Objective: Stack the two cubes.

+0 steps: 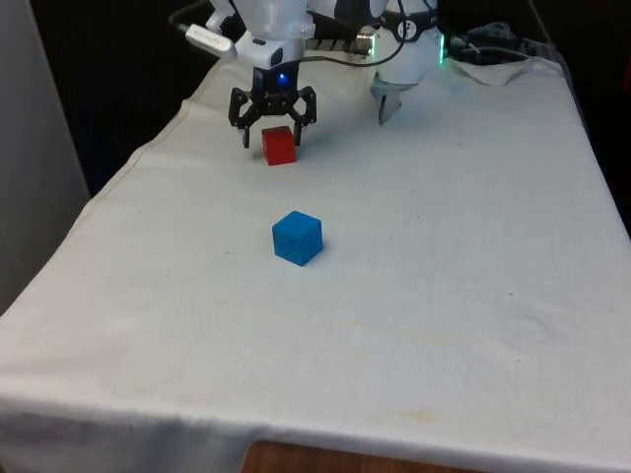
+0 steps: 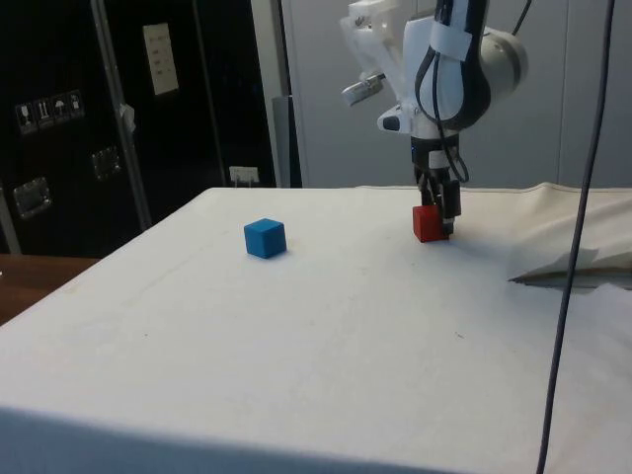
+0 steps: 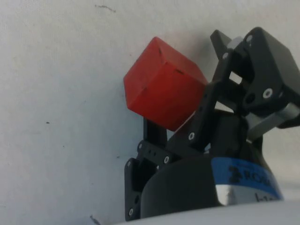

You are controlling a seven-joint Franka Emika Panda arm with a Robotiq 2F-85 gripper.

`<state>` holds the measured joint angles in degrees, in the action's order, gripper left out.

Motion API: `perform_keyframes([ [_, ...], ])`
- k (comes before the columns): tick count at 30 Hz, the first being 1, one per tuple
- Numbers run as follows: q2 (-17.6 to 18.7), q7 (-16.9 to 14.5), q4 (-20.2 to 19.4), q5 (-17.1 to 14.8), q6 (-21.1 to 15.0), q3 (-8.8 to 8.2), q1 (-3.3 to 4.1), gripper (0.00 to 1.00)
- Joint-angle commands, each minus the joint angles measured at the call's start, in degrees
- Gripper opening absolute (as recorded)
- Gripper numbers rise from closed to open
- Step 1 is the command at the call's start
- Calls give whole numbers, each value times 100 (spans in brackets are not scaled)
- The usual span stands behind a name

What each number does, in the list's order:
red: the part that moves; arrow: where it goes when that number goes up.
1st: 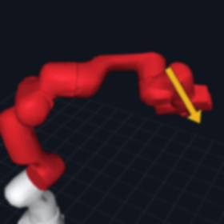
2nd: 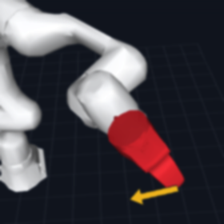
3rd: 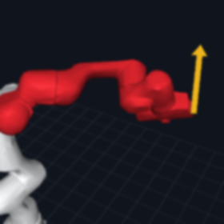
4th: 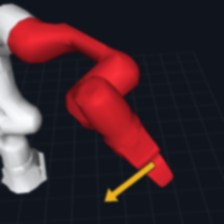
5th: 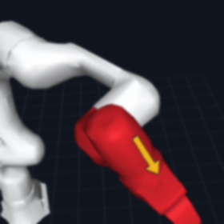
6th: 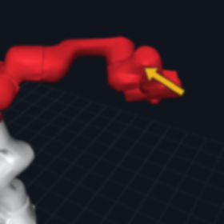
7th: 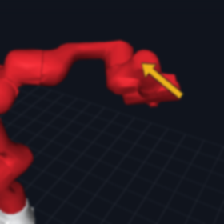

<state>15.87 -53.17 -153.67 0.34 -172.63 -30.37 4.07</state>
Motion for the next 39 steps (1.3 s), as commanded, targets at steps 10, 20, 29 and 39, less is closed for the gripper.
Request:
perform_keyframes([
  [10,-155,-57,11,-115,166,189,-103,100],
  [20,-23,57,155,-23,275,115,0,100],
  [29,-109,-11,120,-115,315,218,-80,9],
  [39,-34,57,155,-29,292,109,-6,3],
])
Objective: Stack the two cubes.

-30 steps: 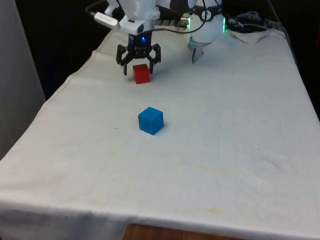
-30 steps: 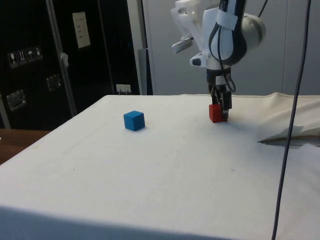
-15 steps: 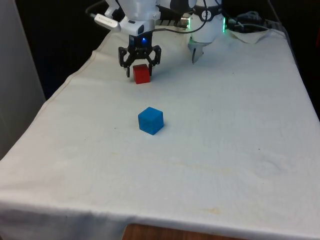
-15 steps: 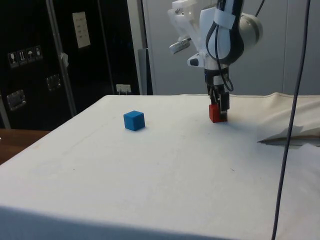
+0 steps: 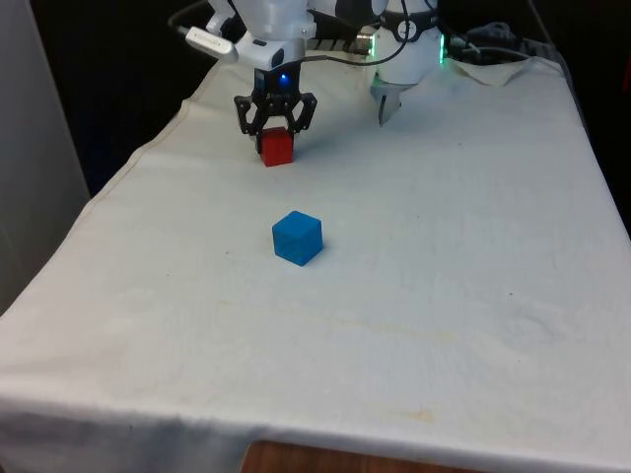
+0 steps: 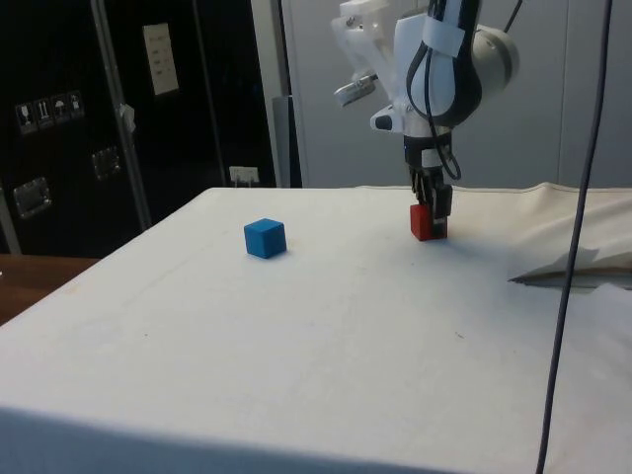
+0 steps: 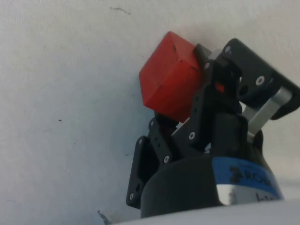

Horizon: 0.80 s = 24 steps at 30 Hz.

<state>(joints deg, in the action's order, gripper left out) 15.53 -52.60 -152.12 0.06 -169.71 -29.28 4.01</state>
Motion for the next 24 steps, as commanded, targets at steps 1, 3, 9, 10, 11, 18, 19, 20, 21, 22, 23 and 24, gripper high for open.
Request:
perform_keyframes([
  [1,-80,-57,-23,-69,46,92,-63,3],
  [3,-149,-29,11,17,138,-23,0,3],
  [9,-309,-46,69,11,321,-17,6,3],
  [10,-298,11,132,97,418,-92,52,3],
  [11,-355,29,183,126,533,-92,52,3],
  [18,-579,-46,309,40,848,-17,17,3],
  [19,-590,52,407,160,1008,-80,63,3],
  [20,-619,52,441,160,1077,-74,63,3],
  [21,-682,46,510,160,1220,-63,63,3],
  [22,-710,46,539,160,1283,-63,69,3],
  [23,-739,52,579,160,1358,-57,69,3],
  [24,-762,57,613,160,1432,-57,69,3],
])
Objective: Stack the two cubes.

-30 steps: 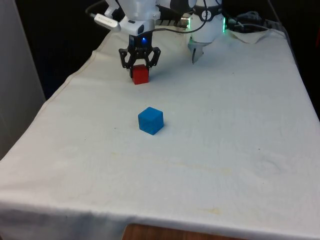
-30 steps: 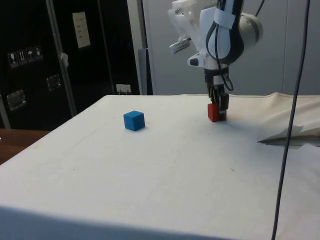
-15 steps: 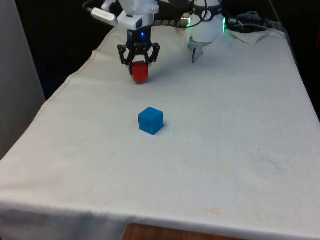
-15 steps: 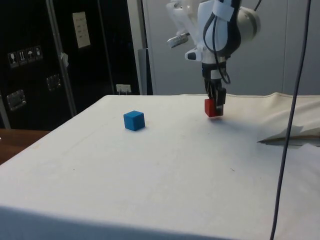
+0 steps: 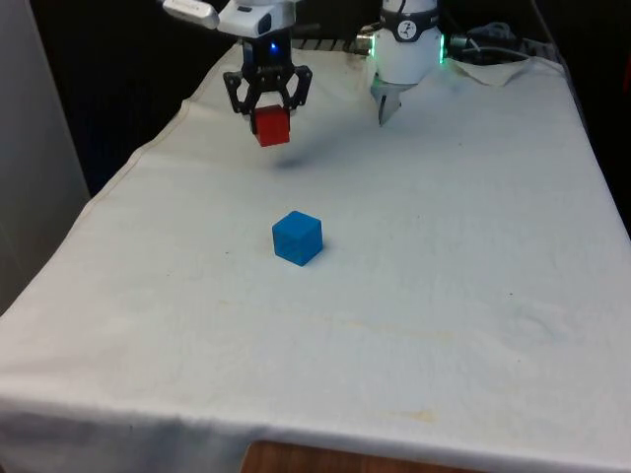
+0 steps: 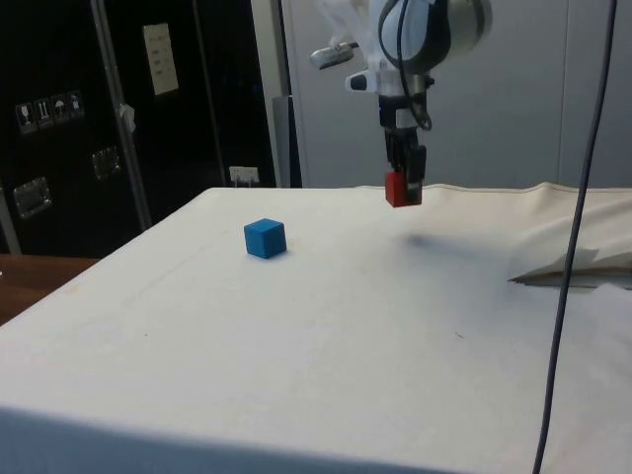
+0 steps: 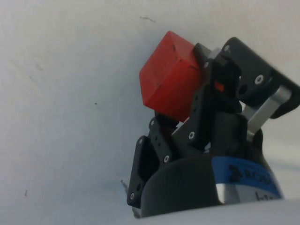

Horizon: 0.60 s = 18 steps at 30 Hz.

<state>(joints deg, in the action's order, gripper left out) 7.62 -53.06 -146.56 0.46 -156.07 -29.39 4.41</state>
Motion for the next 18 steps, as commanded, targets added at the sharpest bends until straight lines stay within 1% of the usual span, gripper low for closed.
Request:
perform_keyframes([
  [1,0,103,92,120,126,-40,29,3],
  [2,-23,0,40,0,69,0,6,3],
  [3,-40,115,160,120,258,-34,34,3],
  [8,-143,132,350,115,579,-11,40,3],
  [9,-172,138,418,115,693,0,40,3],
  [10,-172,138,418,115,693,0,40,3],
  [11,-183,143,470,109,768,11,52,3],
  [12,-201,34,424,0,710,34,23,3],
  [13,-195,160,550,97,882,40,57,3],
  [18,-206,223,796,80,1186,132,69,3],
])
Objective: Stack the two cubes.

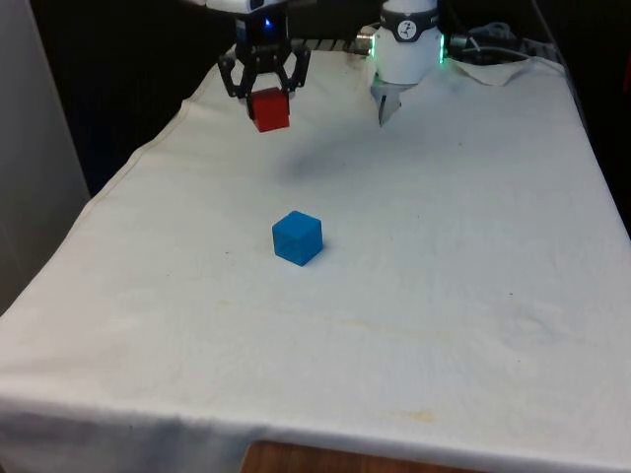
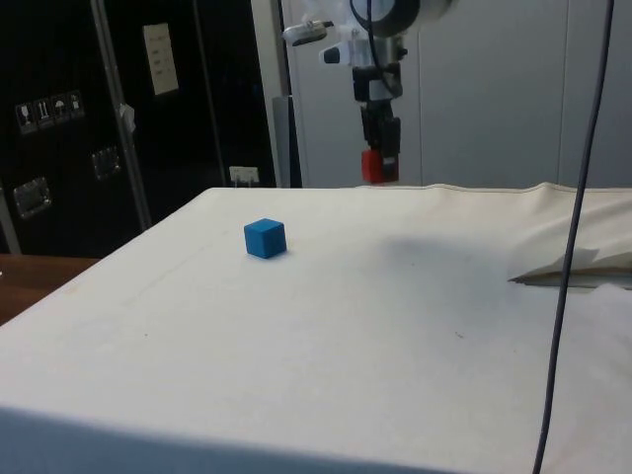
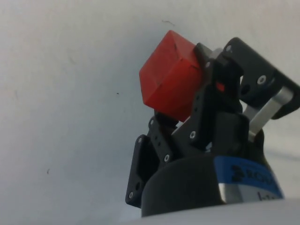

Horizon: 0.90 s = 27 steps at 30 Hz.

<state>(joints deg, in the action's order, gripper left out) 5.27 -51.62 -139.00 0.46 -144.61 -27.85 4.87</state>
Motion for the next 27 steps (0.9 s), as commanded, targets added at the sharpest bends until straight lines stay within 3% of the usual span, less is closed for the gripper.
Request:
perform_keyframes([
  [1,29,97,86,80,97,0,23,3],
  [4,34,166,269,80,304,74,34,3],
  [5,6,63,189,0,218,74,6,3],
  [12,40,338,613,103,665,246,57,3],
  [14,6,252,590,0,647,269,29,3],
  [17,46,435,756,120,802,332,69,3],
  [23,86,619,991,178,974,481,80,3],
  [24,46,527,928,103,911,487,52,3],
  [27,126,693,1100,195,1031,550,86,3],
])
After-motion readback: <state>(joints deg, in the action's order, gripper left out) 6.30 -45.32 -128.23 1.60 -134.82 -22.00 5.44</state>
